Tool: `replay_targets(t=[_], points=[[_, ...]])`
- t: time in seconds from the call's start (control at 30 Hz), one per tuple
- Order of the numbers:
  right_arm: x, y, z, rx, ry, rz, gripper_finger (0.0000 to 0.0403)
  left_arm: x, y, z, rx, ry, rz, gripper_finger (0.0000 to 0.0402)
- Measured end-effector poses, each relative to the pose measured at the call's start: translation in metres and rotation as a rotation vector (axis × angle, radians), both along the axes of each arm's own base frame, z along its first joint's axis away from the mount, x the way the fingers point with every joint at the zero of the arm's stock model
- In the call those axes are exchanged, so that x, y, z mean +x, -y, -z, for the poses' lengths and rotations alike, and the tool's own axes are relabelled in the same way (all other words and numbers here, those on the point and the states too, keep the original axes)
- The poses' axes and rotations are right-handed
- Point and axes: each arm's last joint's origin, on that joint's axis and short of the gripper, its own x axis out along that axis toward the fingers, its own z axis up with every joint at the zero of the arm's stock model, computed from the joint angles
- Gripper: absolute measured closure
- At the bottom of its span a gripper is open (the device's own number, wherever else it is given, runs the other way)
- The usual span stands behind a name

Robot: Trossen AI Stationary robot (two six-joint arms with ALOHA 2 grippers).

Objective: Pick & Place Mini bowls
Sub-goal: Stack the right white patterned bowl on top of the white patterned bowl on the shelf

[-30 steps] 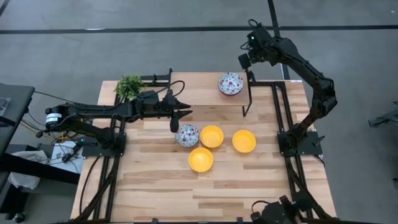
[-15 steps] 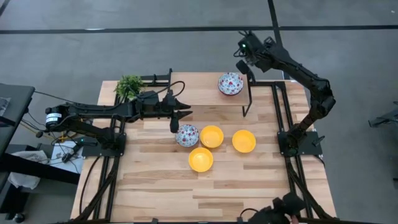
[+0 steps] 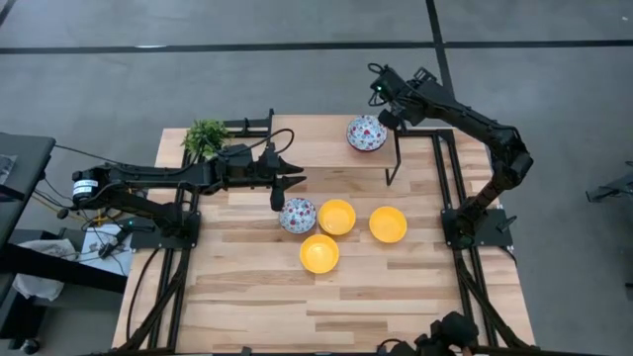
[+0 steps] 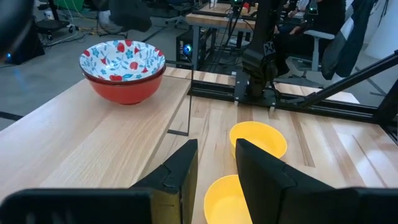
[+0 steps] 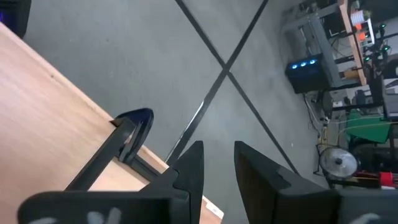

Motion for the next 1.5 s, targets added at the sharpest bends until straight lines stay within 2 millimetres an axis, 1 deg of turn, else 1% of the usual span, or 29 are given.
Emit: replay_targets(t=[0.33, 1.07, 1.33, 1.5], points=[[0.0012, -0.0016, 0.003, 0.008, 0.0, -0.004, 0.0324, 0.0, 0.0, 0.0, 0.0, 0.0, 0.0, 0.0293], [-0.0042, -0.006, 0.0064, 0.07, -0.081, -0.018, 0.0324, 0.0, 0.0, 0.0, 0.0, 0.0, 0.0, 0.0293], [-0.0042, -0.006, 0.0064, 0.073, -0.093, -0.029, 0.0324, 0.001, 0.0057, 0.0, 0.0, 0.0, 0.021, 0.0293], [-0.0043, -0.0062, 0.0066, 0.08, -0.103, -0.039, 0.0324, 0.001, 0.0057, 0.0, 0.0, 0.0, 0.021, 0.0293]])
